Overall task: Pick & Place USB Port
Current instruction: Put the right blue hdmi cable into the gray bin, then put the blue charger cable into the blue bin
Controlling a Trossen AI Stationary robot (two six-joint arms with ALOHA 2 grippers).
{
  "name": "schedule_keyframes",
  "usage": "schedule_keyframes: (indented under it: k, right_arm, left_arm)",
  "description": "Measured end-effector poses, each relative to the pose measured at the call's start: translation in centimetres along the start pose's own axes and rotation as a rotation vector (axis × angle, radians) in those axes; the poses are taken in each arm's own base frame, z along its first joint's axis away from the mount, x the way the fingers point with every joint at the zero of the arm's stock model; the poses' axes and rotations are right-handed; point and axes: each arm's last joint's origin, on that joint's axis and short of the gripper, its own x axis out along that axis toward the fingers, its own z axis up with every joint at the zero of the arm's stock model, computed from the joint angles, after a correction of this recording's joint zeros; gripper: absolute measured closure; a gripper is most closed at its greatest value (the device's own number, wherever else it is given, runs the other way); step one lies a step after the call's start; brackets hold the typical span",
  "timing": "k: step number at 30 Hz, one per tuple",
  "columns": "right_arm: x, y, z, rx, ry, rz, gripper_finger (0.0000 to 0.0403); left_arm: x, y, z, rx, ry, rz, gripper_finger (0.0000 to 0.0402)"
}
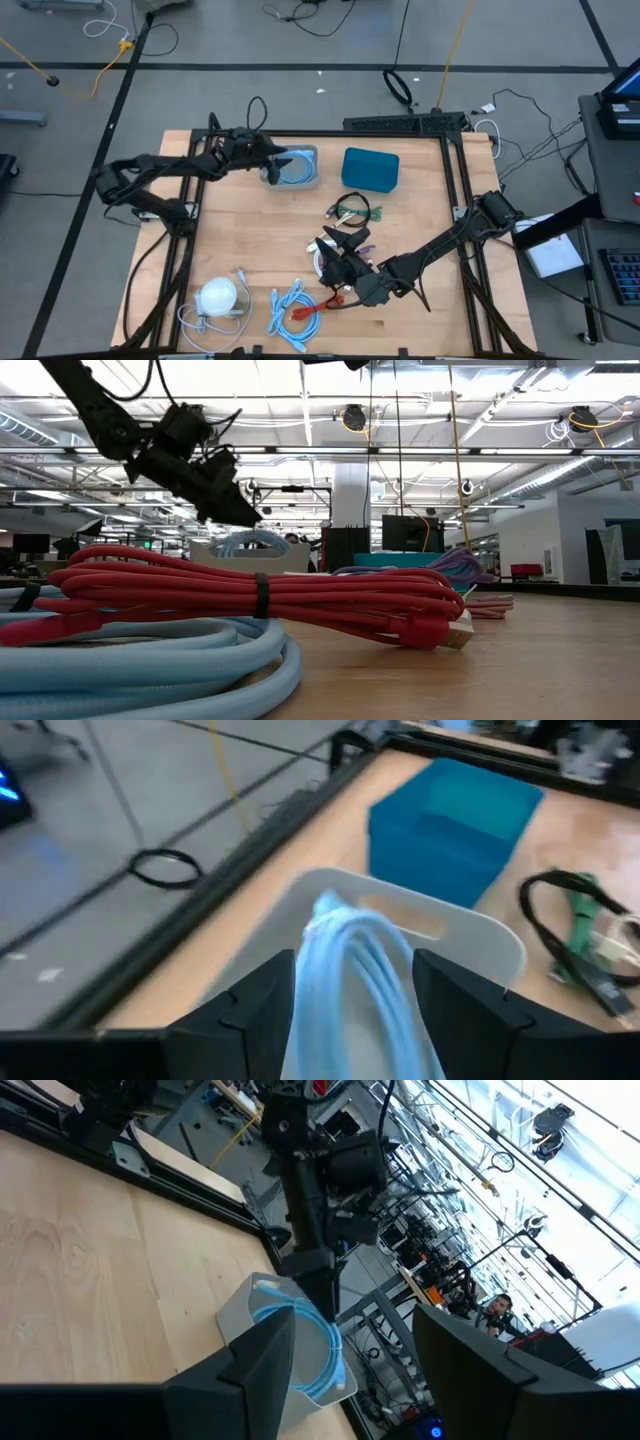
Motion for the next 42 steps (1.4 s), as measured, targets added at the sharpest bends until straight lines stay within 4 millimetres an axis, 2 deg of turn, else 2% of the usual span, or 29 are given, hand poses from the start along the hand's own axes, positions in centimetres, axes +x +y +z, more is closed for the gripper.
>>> schedule_keyframes:
  k: [6, 8, 13, 15, 17, 20, 23, 27, 30, 33, 38, 42]
  right_arm:
    - [0.0, 0.0, 0.0, 0.0, 0.0, 0.0, 0.0206]
    - [0.0, 0.0, 0.0, -0.001, 0.001, 0.0, 0.0206]
    - [0.1, 0.1, -0.3, -0.018, 0.032, -0.027, 0.0206]
    - [0.3, 0.1, -0.6, -0.017, 0.056, -0.047, 0.0206]
    - [0.4, 0.2, -0.9, -0.014, 0.078, -0.071, 0.0206]
    - [0.8, 0.1, -1.1, 0.012, 0.103, -0.107, 0.0206]
    - [1.2, -0.1, -1.3, 0.049, 0.12, -0.136, 0.0206]
    - [1.7, -0.7, -1.3, 0.084, 0.147, -0.185, 0.0206]
    - [2.6, -2.2, -1.1, 0.14, 0.182, -0.252, 0.0206]
    - [3.5, -4.6, -0.6, 0.172, 0.202, -0.283, 0.0206]
    - [4.9, -9.3, 0.3, 0.21, 0.236, -0.336, 0.0206]
    - [6.5, -13.1, 0.3, 0.25, 0.275, -0.399, 0.0206]
  left_arm:
    - [-2.0, -0.7, 1.5, 0.007, -0.032, 0.079, 0.0193]
    - [-2.6, -1.5, 2.1, 0.005, -0.065, 0.036, 0.0199]
    - [-4.7, -5.4, 3.8, -0.013, -0.153, -0.44, 0.024]
    - [-5.5, -7.5, 3.7, -0.005, -0.112, -0.589, 0.0259]
    - [-6.4, -9.8, 3.2, 0.021, -0.047, -0.664, 0.0275]
    - [-7.7, -13.2, 1.7, 0.084, 0.074, -0.621, 0.0291]
    - [-9.3, -16.0, 0.0, 0.167, 0.167, -0.479, 0.0294]
    - [-11.7, -18.4, -1.7, 0.249, 0.17, -0.281, 0.0286]
    - [-13.0, -19.4, -2.4, 0.273, 0.117, -0.147, 0.0275]
    - [-13.8, -19.9, -2.7, 0.271, 0.067, -0.066, 0.0267]
    - [-14.3, -20.1, -2.9, 0.272, 0.041, -0.039, 0.0264]
    - [-14.3, -20.1, -2.9, 0.278, 0.042, -0.037, 0.0263]
